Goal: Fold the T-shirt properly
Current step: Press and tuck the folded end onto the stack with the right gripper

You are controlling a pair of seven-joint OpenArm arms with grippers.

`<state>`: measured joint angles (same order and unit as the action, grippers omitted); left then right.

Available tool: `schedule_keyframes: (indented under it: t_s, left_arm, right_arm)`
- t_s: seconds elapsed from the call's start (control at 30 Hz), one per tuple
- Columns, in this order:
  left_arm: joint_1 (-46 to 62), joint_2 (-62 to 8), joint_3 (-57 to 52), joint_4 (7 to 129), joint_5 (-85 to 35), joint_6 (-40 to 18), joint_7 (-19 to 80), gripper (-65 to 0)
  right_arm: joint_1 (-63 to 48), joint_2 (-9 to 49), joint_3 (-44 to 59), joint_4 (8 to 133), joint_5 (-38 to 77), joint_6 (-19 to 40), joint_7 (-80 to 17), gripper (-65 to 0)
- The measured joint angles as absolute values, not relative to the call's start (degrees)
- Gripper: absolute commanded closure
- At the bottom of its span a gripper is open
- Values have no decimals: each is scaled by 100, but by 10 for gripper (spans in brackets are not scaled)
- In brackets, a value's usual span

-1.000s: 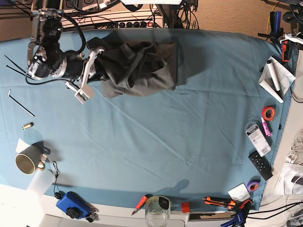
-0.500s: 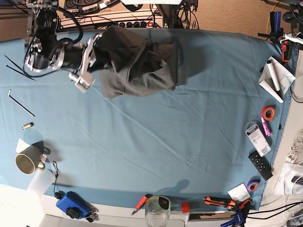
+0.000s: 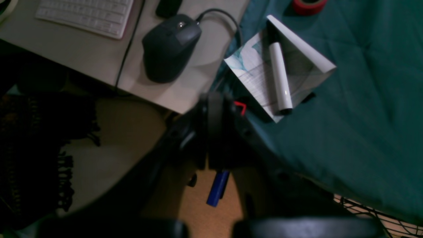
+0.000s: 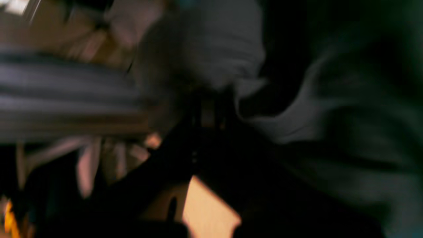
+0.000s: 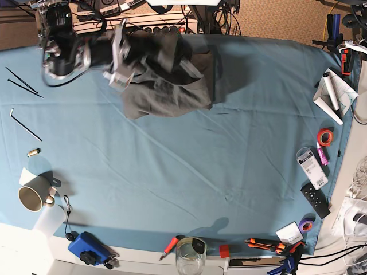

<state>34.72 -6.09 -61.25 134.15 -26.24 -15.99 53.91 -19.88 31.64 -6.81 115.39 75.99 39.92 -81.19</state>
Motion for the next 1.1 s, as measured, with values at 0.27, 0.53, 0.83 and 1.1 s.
schedule_keyframes:
  t_s: [0.27,0.53,0.83,1.1]
  left_arm:
    - [3472,-609,-6125,13415,-2624,-1599,5391,0]
    - [3472,-607,-6125,13415,-2635,-1599,5391,0]
    - [3472,-611,-6125,13415,-2639,-1599,5391,0]
    - [3470,-609,-6125,13415,-2644,-1599,5391,0]
  right_arm:
    - [-1772,3330,-1024,11570,7797,3992,-8106,0]
    - [-1264,3039,-370,11727,7146,3997,-8093,0]
    - [-602,2578,-1160,10092,6888,3999,-8086,0]
    - [91,2187,-1549,8390,6805,4056,-7920,0]
